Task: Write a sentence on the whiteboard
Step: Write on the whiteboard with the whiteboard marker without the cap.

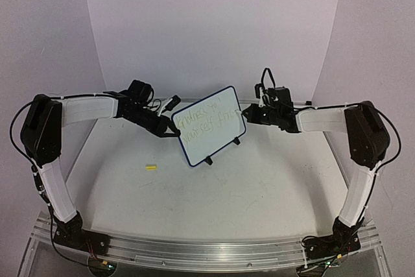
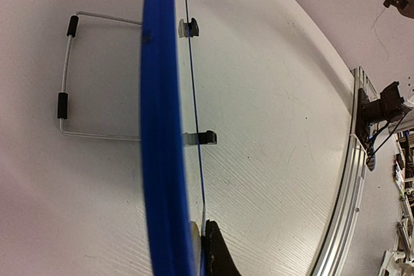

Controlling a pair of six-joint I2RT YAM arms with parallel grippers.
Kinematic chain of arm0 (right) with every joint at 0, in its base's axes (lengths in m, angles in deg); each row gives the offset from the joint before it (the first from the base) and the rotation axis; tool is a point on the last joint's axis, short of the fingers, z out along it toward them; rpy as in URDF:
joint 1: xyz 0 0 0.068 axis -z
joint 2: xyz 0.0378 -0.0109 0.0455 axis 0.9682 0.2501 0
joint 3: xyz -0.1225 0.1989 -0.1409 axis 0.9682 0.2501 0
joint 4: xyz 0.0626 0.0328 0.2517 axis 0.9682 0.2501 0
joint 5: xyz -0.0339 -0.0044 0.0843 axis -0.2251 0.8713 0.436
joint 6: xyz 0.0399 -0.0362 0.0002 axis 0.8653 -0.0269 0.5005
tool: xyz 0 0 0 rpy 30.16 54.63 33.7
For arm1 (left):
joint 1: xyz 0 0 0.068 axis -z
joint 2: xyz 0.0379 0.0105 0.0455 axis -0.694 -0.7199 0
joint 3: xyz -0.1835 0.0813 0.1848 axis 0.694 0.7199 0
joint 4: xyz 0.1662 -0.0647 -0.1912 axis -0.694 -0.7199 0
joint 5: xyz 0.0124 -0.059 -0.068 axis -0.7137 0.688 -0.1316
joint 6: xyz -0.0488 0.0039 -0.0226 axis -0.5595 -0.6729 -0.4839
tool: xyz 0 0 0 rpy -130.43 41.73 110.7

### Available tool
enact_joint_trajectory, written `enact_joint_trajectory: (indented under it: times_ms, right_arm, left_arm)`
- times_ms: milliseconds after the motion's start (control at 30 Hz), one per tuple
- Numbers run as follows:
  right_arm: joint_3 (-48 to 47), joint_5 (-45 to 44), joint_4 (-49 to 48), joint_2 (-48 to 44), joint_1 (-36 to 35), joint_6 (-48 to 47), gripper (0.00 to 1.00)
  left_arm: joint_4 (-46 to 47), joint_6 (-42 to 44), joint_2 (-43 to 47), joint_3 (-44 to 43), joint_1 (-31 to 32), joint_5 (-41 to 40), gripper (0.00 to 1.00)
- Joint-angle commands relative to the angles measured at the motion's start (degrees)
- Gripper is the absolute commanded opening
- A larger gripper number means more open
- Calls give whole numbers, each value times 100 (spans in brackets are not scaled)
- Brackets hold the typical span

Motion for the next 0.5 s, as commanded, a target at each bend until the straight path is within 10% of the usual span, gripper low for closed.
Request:
enact_joint_trajectory:
  times_ms: [0, 467]
  right_arm:
    - [-9, 20, -42, -420, -30, 59, 0]
    - [-345, 335, -42, -29, -27, 69, 0]
  left_arm:
    - [-42, 61, -43, -174, 24, -90, 0]
    - [-52, 71, -43, -174, 24, -98, 0]
